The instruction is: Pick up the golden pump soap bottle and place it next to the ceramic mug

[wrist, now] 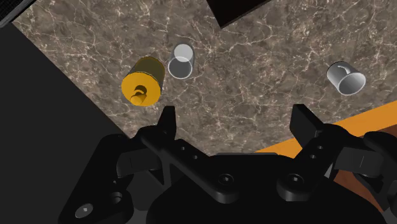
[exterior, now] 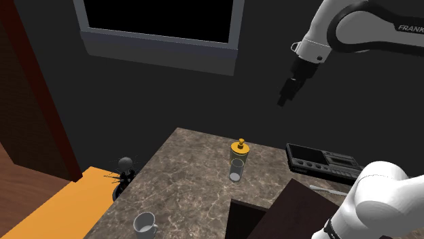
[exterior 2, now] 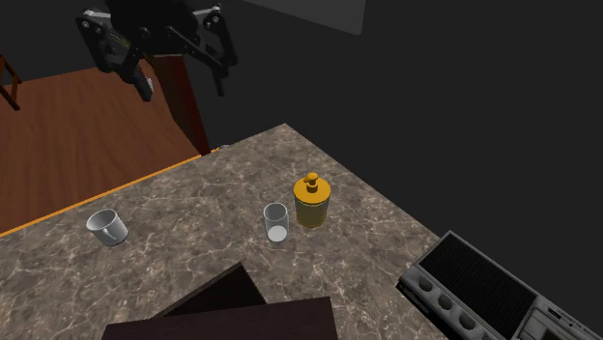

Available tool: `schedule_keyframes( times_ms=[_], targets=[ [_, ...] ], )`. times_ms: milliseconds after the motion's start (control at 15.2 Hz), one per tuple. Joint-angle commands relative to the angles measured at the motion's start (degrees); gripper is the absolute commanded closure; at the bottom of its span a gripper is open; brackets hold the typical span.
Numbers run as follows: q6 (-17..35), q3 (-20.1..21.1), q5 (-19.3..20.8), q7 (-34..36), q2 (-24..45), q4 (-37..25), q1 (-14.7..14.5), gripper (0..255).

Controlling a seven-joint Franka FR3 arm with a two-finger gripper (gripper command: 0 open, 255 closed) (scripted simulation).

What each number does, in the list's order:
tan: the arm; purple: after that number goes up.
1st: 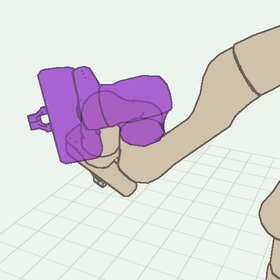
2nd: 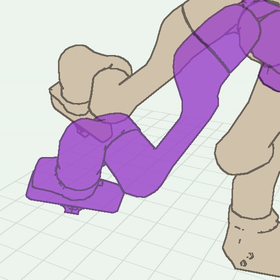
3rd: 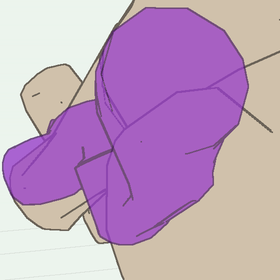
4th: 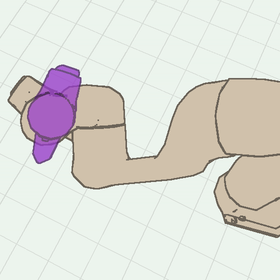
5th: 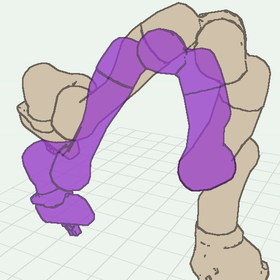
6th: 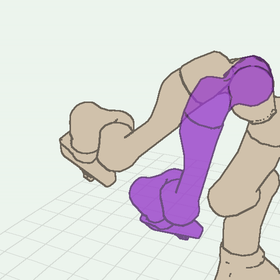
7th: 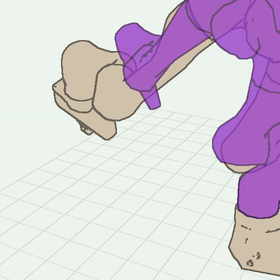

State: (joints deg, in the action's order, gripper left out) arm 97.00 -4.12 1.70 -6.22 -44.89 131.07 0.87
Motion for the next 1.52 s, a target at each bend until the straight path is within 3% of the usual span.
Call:
schedule_keyframes(
  times_ms=[0, 858, 1452],
  targets=[
    [0.00, 0.00, 0.00, 0.00, 0.00, 0.00, 0.00, 0],
    [22.72, -8.18, 1.70, -7.88, 16.63, 7.05, 0.85, 0],
    [36.63, -13.81, -2.32, -15.67, 34.44, 4.25, 0.07, 0]
  ],
)
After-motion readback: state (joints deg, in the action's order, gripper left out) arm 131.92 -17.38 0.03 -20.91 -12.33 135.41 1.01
